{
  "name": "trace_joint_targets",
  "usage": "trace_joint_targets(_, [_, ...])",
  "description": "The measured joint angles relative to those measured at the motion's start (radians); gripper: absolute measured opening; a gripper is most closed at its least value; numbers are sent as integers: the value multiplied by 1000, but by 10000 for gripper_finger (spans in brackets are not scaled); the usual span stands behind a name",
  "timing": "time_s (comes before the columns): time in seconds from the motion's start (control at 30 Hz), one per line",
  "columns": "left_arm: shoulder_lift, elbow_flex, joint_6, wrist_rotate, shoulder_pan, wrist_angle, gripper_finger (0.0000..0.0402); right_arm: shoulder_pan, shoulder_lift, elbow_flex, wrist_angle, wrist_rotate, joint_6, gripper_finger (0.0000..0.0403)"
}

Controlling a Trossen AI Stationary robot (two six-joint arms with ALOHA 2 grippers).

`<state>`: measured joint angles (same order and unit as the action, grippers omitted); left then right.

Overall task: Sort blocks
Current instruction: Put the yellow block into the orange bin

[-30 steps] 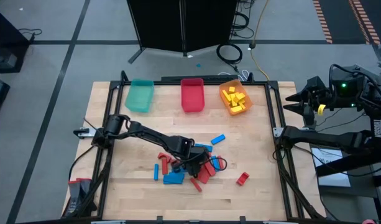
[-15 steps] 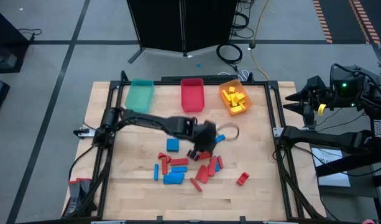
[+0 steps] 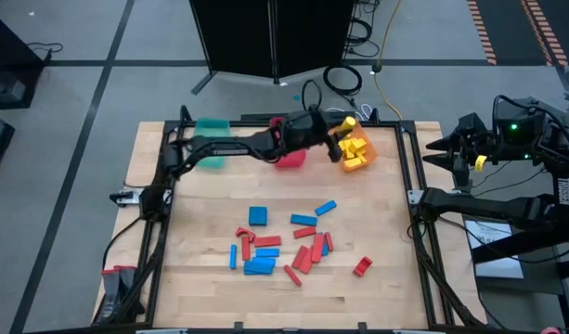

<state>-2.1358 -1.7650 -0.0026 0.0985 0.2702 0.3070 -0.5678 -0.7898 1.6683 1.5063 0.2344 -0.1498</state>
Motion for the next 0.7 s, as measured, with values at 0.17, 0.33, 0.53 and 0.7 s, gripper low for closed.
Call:
trace_joint_targets(0.17, [-107,-2,-70,9,38,187,132,0,0,0,-18,-1,9,196])
trace_joint_targets(0.33, [-212,-73,-130,40,31,158,132,0,0,0,-20,-2,8,196])
trace_joint_targets(0.53, [-309,-214,-197,120,24,23,132,0,0,0,-20,-2,3,196])
trace_joint_targets(0.7, [-377,-334,-269,134,26,-151,132,0,0,0,-20,-2,-19,196])
